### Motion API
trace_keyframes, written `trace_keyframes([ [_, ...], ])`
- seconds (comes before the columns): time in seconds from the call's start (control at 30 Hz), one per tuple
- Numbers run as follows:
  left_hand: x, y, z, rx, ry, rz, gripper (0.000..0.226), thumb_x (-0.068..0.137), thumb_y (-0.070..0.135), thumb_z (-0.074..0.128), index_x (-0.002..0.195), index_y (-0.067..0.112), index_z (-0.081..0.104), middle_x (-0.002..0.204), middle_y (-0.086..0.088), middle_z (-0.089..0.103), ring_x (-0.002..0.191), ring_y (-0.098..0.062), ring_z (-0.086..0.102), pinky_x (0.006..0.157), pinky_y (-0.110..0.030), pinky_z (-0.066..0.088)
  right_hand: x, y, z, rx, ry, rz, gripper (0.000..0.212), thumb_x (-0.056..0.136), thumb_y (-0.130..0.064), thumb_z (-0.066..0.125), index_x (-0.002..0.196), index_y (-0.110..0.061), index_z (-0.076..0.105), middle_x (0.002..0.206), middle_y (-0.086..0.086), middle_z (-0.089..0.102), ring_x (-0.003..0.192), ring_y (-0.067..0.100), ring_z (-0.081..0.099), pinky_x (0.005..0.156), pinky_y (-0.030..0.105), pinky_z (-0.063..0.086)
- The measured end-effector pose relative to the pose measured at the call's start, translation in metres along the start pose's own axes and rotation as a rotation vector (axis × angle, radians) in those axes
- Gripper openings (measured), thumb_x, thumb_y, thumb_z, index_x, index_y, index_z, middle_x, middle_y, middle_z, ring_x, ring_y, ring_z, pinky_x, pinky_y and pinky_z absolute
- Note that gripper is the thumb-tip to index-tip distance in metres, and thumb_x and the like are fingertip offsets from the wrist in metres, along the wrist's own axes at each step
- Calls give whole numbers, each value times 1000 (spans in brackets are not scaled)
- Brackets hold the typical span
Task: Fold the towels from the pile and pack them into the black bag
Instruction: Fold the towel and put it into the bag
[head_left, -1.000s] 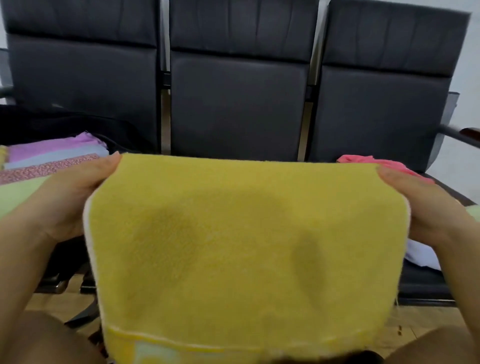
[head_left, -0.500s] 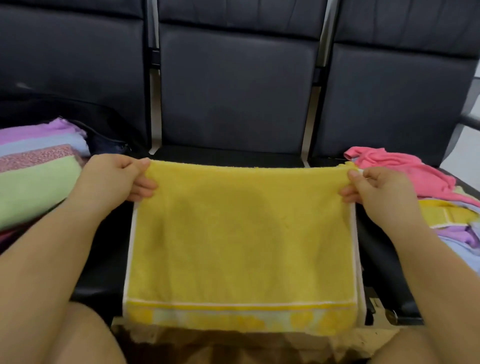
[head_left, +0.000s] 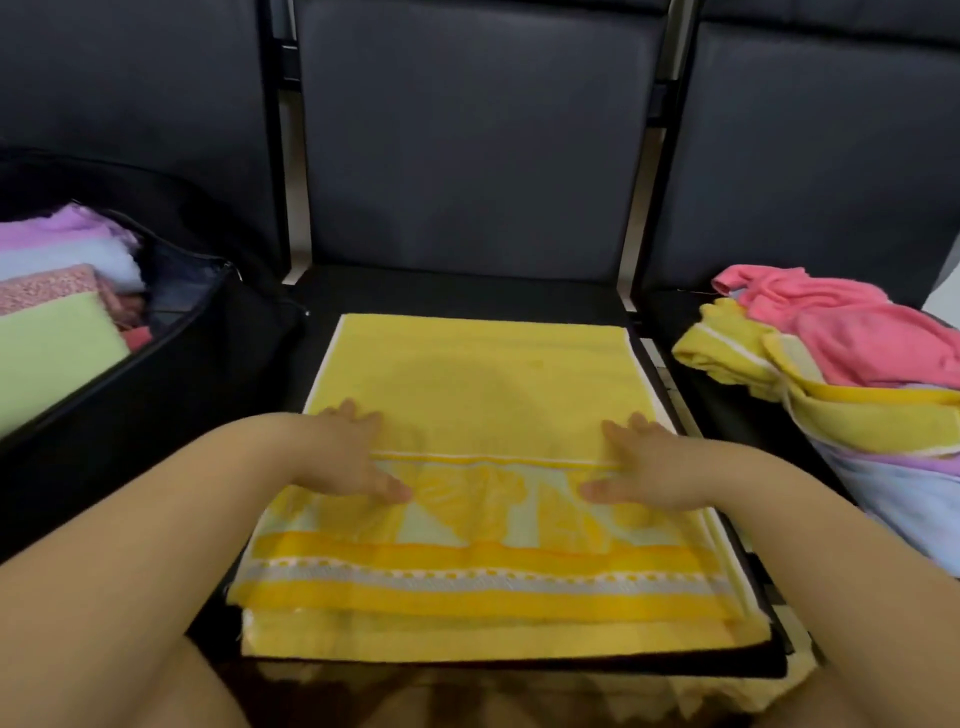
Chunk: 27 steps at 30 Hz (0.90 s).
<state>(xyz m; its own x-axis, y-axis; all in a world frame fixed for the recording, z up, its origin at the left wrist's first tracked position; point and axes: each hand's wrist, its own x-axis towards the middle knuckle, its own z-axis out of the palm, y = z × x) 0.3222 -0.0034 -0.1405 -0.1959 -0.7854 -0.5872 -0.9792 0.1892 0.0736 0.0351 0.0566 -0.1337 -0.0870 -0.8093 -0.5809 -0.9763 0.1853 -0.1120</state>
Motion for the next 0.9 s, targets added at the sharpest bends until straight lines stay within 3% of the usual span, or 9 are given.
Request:
trace_keyframes([
  [0.1,13,0,9,-39,91,25,102,83,70,48,152,21,-9,159,-8,-17,148,-25,-9,119,-39,5,15,-1,6,22,80,-6,97,86,-68,47,153,-25,-9,160,4,-17,148,24,-10,119,42,7],
  [0.2,25,-4,9,-190,323,49,91,85,67,48,153,24,8,161,-7,-4,148,-24,-1,120,-38,7,23,1,5,120,258,-39,90,88,-65,44,154,-24,-2,161,5,-8,148,22,-4,120,42,8],
  [0.33,19,-7,-3,-256,516,6,72,88,48,61,148,21,31,155,-8,24,140,-29,27,112,-39,29,8,7,-3,368,431,-67,78,89,-51,57,151,-20,22,157,5,23,141,22,28,109,32,29],
  [0.43,2,-16,-11,-302,454,-82,65,84,42,68,140,23,42,144,-9,36,122,-27,47,95,-34,42,-9,19,-8,415,499,-18,57,85,-43,67,134,-20,49,123,1,57,106,17,57,84,27,45],
  [0.5,-8,-25,-10,-356,378,-114,63,82,38,72,137,22,45,138,-7,44,115,-24,53,89,-31,44,-20,27,-8,441,450,43,44,82,-41,70,117,-17,59,102,1,63,87,14,62,76,29,51],
  [0.6,-18,-33,-6,-340,288,-188,61,80,31,76,132,15,48,114,-6,57,97,-20,56,76,-28,47,-32,32,-3,447,331,139,35,81,-36,73,99,-7,64,90,10,69,72,17,64,69,30,55],
  [0.7,-28,-32,-2,-357,227,-239,45,77,28,79,108,8,53,80,-9,59,66,-17,53,51,-23,40,-39,32,5,351,220,245,37,81,-37,74,90,-2,67,80,12,68,65,18,60,56,26,51],
  [0.8,-33,-33,4,-315,241,-267,49,75,32,80,107,6,53,82,-11,64,65,-18,55,54,-24,41,-43,26,12,212,165,283,39,82,-39,72,72,-4,58,62,7,56,52,16,51,48,23,41],
  [0.9,-36,-33,9,-316,272,-267,43,77,35,78,96,-1,63,67,-6,54,61,-17,49,54,-25,38,-43,21,16,205,192,259,40,84,-35,71,65,-8,49,58,4,50,49,15,47,46,24,39],
])
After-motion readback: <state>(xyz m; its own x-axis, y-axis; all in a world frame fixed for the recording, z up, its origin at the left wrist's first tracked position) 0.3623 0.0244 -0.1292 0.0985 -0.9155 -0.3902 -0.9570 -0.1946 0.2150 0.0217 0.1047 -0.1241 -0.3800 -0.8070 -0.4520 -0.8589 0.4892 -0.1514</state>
